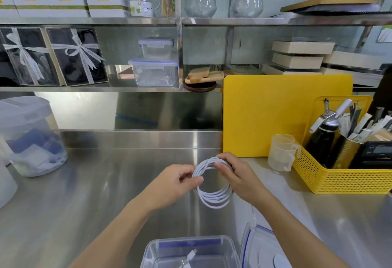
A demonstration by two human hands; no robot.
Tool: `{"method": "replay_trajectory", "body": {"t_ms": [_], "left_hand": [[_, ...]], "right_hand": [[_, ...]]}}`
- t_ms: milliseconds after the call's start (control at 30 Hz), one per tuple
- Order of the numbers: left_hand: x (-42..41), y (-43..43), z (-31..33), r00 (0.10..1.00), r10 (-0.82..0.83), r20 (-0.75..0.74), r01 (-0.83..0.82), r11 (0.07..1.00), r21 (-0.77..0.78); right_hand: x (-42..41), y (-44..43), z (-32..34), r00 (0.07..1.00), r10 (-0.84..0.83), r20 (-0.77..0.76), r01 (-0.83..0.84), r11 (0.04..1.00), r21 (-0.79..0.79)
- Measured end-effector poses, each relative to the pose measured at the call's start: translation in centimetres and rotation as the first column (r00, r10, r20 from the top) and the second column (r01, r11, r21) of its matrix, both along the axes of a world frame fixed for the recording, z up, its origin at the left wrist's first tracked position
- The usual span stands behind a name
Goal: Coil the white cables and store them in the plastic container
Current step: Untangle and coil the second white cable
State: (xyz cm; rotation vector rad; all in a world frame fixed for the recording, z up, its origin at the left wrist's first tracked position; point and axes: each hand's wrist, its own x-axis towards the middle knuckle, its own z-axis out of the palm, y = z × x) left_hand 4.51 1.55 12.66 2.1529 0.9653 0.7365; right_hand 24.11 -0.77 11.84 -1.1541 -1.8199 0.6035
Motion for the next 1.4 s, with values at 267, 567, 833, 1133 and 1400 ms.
{"method": "replay_trajectory", "body": {"t_ms": [267,567,833,1133,1400], "left_hand": [[0.0,0.6,-1.1,0.925,0.381,-0.009,-0.38,0.924,0.055],[0.2,0.8,-1.4,0.815,0.464,0.346,0.134,0.431,-0.892],[0.3,0.2,-2.5,0.83,0.464,0.311,-0.028,0.591,-0.806],[2.8,-1.8,-2.2,0.94,0.308,0.146,-0.219,0.874,-0.433],[2.7,-2.0,-3.7,0.952,0.26,-0.162,-0.279,0.954,-0.108]], "right_hand": [[0.7,1.0,-0.9,0.935,-0.07,0.347,0.069,0.998,0.013],[-0.6,1.0,-1.6,0.938,-0.339,0.077,0.326,0.935,0.142],[-0.4,-0.2,-2.7,0.973,-0.18,0.142,0.16,0.977,0.142],[-2.4,0.7,-3.4,0.712,-0.501,0.491,0.52,0.847,0.111],[-1.1,1.1,-3.7,0.908,-0.329,0.259,0.389,0.892,-0.229]]}}
